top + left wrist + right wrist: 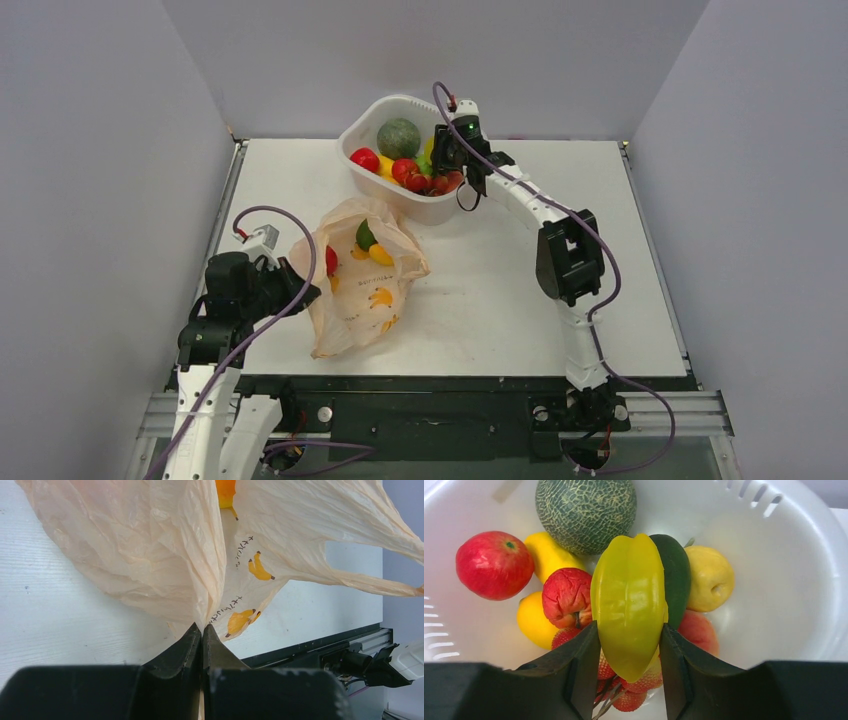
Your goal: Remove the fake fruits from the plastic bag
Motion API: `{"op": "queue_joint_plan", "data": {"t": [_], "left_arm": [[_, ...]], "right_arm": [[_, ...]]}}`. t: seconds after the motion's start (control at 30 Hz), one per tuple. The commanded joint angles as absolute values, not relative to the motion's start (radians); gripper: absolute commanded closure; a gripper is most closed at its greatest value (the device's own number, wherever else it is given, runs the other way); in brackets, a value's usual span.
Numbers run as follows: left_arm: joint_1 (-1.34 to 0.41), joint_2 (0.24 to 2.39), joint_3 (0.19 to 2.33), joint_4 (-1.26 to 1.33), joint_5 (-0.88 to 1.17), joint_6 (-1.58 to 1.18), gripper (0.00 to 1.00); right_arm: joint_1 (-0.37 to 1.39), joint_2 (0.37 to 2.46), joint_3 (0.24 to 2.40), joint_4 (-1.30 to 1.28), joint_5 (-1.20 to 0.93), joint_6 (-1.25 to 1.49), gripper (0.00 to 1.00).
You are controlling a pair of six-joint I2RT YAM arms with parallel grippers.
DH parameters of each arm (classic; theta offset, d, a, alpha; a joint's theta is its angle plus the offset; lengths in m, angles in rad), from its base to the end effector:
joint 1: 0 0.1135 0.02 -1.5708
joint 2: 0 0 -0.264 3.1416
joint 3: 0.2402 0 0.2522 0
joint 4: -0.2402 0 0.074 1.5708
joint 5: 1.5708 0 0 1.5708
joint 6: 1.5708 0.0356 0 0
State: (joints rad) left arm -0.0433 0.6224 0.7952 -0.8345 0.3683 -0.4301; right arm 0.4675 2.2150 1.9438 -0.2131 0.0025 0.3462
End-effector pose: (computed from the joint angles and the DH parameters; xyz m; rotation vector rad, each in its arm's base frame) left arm 0.1204 -0.0180 0.3028 -0.2319 2.2518 -0.6665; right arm 0.4710 0.2377 0.2657 -0.1253 2.0892 0.4977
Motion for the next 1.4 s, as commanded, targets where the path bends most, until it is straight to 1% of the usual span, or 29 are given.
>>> {"op": "queue_joint_plan", "data": {"t": [0.0,0.1,0.13,0.17,0.2,0.23,0.27,0.3,0.33,0.4,0.53,0.73,0.83,0.97,1.1,1.13,1.23,1.37], "left_arm": [[-0.035,0.625,0.804,-0.807,0.339,-0.431,1.0],[-0.035,0.618,0.802,-0.807,0.329,-0.435,1.0],[-0.035,0.616,0.802,-0.807,0.329,-0.436,1.0],[-0.035,0.615,0.802,-0.807,0.33,-0.436,1.0],[-0.035,0.615,0.8,-0.807,0.334,-0.435,1.0],[-0.035,0.616,0.8,-0.807,0.34,-0.434,1.0],[-0.036,0.619,0.8,-0.806,0.353,-0.428,1.0],[-0.036,0.621,0.801,-0.806,0.359,-0.426,1.0],[-0.035,0.624,0.802,-0.805,0.368,-0.422,1.0],[-0.036,0.623,0.801,-0.802,0.381,-0.418,1.0],[-0.037,0.624,0.804,-0.805,0.403,-0.423,1.0],[-0.037,0.63,0.816,-0.795,0.446,-0.539,1.0],[-0.04,0.633,0.829,-0.745,0.507,-0.635,1.0],[-0.081,0.605,0.806,-0.632,0.554,-0.78,1.0],[-0.208,0.581,0.78,-0.573,0.5,-0.868,1.0],[-0.259,0.577,0.781,-0.576,0.462,-0.879,1.0],[-0.336,0.559,0.786,-0.594,0.394,-0.881,1.0],[-0.369,0.554,0.797,-0.661,0.358,-0.835,1.0]], "right_arm": [[0.48,2.218,2.003,-0.18,-0.05,0.328,0.98],[0.48,2.242,2.003,-0.186,-0.053,0.332,0.91],[0.481,2.245,2.002,-0.188,-0.052,0.331,0.84],[0.481,2.245,2.001,-0.191,-0.049,0.331,0.8],[0.48,2.244,2.003,-0.193,-0.039,0.33,0.7],[0.48,2.249,2.007,-0.204,-0.033,0.331,0.65],[0.48,2.251,2.02,-0.215,-0.026,0.329,0.58],[0.481,2.252,2.027,-0.231,-0.021,0.327,0.55],[0.482,2.25,2.034,-0.236,-0.019,0.326,0.49],[0.487,2.241,2.045,-0.254,-0.015,0.323,0.42],[0.503,2.207,2.058,-0.304,0.022,0.306,0.35],[0.528,2.05,2.017,-0.43,0.06,0.295,0.34],[0.554,1.942,1.912,-0.462,0.037,0.323,0.35],[0.624,1.707,1.742,-0.442,0.054,0.343,0.35],[0.724,1.524,1.599,-0.411,0.088,0.348,0.35],[0.759,1.5,1.564,-0.409,0.078,0.351,0.35],[0.834,1.366,1.466,-0.365,0.036,0.379,0.36],[0.973,1.213,1.235,-0.211,0.019,0.471,0.44]]}}
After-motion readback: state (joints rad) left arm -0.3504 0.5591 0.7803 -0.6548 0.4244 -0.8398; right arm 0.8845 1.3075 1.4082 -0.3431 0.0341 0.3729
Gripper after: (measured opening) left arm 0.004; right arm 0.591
